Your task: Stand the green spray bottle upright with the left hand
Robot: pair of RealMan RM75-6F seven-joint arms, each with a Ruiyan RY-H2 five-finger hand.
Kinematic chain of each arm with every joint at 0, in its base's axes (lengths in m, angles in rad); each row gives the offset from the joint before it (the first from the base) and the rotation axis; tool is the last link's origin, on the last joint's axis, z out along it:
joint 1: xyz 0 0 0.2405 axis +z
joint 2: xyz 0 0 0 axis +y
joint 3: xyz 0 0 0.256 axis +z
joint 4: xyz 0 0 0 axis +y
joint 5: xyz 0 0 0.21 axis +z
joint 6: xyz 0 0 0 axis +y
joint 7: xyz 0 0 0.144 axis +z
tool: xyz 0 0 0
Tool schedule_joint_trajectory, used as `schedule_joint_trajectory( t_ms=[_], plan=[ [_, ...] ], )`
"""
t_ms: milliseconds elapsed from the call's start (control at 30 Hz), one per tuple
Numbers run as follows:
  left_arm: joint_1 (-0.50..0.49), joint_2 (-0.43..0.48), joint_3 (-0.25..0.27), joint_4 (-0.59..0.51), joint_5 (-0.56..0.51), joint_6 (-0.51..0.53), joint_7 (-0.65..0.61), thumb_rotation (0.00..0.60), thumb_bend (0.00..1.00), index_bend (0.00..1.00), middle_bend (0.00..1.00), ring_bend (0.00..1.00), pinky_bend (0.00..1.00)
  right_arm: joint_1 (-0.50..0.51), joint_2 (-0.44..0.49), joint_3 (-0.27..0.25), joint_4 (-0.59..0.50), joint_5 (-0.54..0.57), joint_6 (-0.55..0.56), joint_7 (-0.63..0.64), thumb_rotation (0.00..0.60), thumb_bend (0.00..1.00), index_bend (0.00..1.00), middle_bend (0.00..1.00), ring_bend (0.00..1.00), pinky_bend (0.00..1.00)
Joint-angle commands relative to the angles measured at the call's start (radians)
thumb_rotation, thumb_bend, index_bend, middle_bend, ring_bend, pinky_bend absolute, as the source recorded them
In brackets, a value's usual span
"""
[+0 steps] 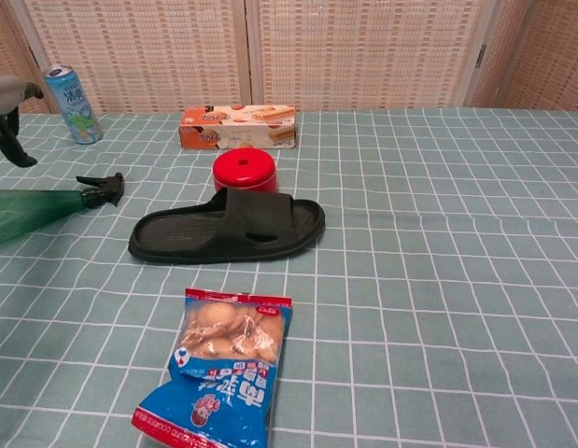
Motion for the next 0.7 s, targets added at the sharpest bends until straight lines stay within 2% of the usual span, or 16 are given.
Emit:
schedule_joint_trajectory(
  t_ms=[33,200,467,700],
  plan=[
    [-0.095,-0.157,-0.011,0.234,-0.081,0.012,0.068,0.600,0.25,0.10,0.37,0.35,0.31,0.000,0.003,0.001,-0.001,0.003,-0.003,0.013,0.600,0.00,0.17,0.12,0.00,0.00],
    [-0.105,-0.211,-0.015,0.344,-0.058,-0.015,0.050,0.600,0.26,0.14,0.39,0.35,0.27,0.001,0.007,0.000,0.001,0.002,-0.008,0.021,0.600,0.00,0.17,0.12,0.00,0.00],
    [-0.118,-0.257,-0.029,0.418,-0.068,-0.047,0.095,0.600,0.26,0.22,0.39,0.35,0.25,0.002,0.007,0.001,-0.003,0.005,-0.009,0.014,0.600,0.00,0.17,0.12,0.00,0.00],
    [-0.138,-0.294,-0.093,0.442,-0.144,-0.026,0.169,0.600,0.26,0.27,0.39,0.36,0.17,-0.001,0.006,0.000,-0.006,0.007,-0.005,0.008,0.600,0.00,0.17,0.12,0.00,0.00]
  ],
)
